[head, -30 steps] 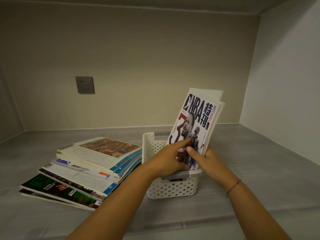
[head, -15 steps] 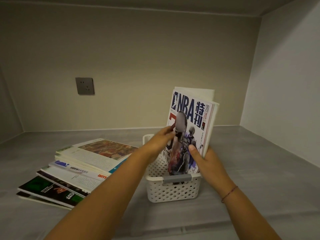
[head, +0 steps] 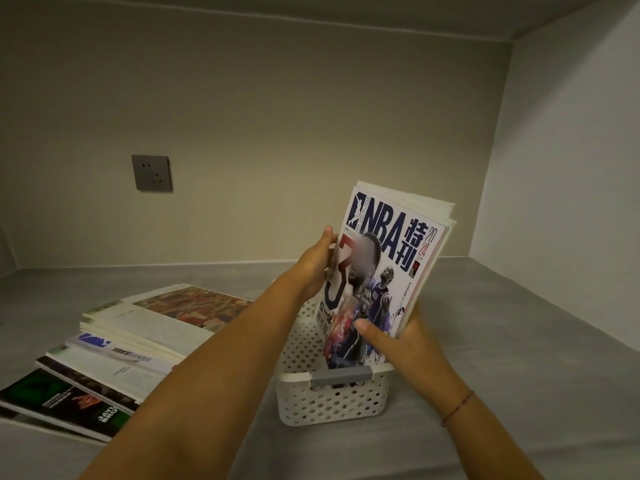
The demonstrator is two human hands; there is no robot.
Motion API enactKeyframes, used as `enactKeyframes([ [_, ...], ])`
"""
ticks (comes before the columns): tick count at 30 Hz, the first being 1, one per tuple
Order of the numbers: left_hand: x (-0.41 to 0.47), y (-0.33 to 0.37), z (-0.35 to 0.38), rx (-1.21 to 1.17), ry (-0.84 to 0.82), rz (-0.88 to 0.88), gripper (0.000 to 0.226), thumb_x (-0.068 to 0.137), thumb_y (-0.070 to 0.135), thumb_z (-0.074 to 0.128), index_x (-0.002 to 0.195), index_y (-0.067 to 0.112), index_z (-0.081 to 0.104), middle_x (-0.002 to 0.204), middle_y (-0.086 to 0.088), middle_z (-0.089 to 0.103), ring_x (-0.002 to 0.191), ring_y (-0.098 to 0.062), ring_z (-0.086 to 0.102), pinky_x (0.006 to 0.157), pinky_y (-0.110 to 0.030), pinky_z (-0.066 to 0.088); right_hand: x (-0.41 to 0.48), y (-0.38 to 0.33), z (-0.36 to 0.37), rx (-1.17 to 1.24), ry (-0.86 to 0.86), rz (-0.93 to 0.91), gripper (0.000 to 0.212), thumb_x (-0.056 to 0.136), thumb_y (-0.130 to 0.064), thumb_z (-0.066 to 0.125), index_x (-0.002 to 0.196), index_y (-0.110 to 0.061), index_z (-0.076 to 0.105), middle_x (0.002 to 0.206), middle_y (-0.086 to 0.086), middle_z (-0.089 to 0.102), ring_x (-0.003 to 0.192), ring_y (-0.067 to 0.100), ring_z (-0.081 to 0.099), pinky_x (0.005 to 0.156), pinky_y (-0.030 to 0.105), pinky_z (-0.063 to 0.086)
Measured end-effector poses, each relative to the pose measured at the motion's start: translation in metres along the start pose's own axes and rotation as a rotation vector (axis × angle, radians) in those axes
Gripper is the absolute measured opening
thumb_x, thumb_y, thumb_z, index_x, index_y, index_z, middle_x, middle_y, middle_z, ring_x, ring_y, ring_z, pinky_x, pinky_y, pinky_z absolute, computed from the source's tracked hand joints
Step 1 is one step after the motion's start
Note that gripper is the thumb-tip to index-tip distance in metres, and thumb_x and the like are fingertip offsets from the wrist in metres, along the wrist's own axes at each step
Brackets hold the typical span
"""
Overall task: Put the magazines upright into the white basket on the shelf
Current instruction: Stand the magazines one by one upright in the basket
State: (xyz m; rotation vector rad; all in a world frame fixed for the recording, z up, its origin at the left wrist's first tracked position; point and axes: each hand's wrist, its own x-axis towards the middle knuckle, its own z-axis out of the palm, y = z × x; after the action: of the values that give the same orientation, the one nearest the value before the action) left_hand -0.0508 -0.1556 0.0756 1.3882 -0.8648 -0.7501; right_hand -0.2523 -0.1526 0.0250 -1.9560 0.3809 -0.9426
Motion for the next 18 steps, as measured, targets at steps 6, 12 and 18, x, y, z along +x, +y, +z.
enactKeyframes([
  [6, 0.001, 0.001, 0.002, 0.084, -0.111, 0.088, 0.035, 0.096, 0.057, 0.028, 0.104, 0.042, 0.058, 0.084, 0.025, 0.072, 0.077, 0.008, 0.067, 0.06, -0.013, 0.051, 0.01, -0.002, -0.002, -0.012, -0.009, -0.026, 0.06, 0.069, -0.057, 0.063, 0.122, -0.05, 0.035, 0.114, -0.032, 0.053, 0.104, -0.016, 0.052, 0.078, 0.003, 0.045],
  [12, 0.004, 0.009, 0.013, 0.031, -0.11, 0.13, 0.055, 0.095, 0.06, 0.027, 0.132, 0.025, 0.049, 0.123, 0.001, 0.06, 0.117, -0.02, 0.054, 0.098, -0.038, 0.042, 0.012, -0.017, -0.003, -0.016, -0.003, -0.088, 0.057, 0.074, -0.062, 0.055, 0.124, -0.059, 0.027, 0.125, -0.033, 0.045, 0.115, -0.015, 0.044, 0.078, -0.001, 0.04],
  [18, 0.004, 0.011, 0.021, 0.068, -0.038, 0.032, 0.065, 0.096, 0.058, 0.024, 0.139, 0.013, 0.044, 0.143, -0.013, 0.047, 0.133, -0.028, 0.041, 0.113, -0.044, 0.03, 0.009, -0.011, -0.001, -0.011, 0.069, -0.025, 0.058, 0.075, -0.055, 0.054, 0.129, -0.041, 0.039, 0.12, -0.017, 0.054, 0.108, -0.003, 0.051, 0.073, -0.002, 0.042],
])
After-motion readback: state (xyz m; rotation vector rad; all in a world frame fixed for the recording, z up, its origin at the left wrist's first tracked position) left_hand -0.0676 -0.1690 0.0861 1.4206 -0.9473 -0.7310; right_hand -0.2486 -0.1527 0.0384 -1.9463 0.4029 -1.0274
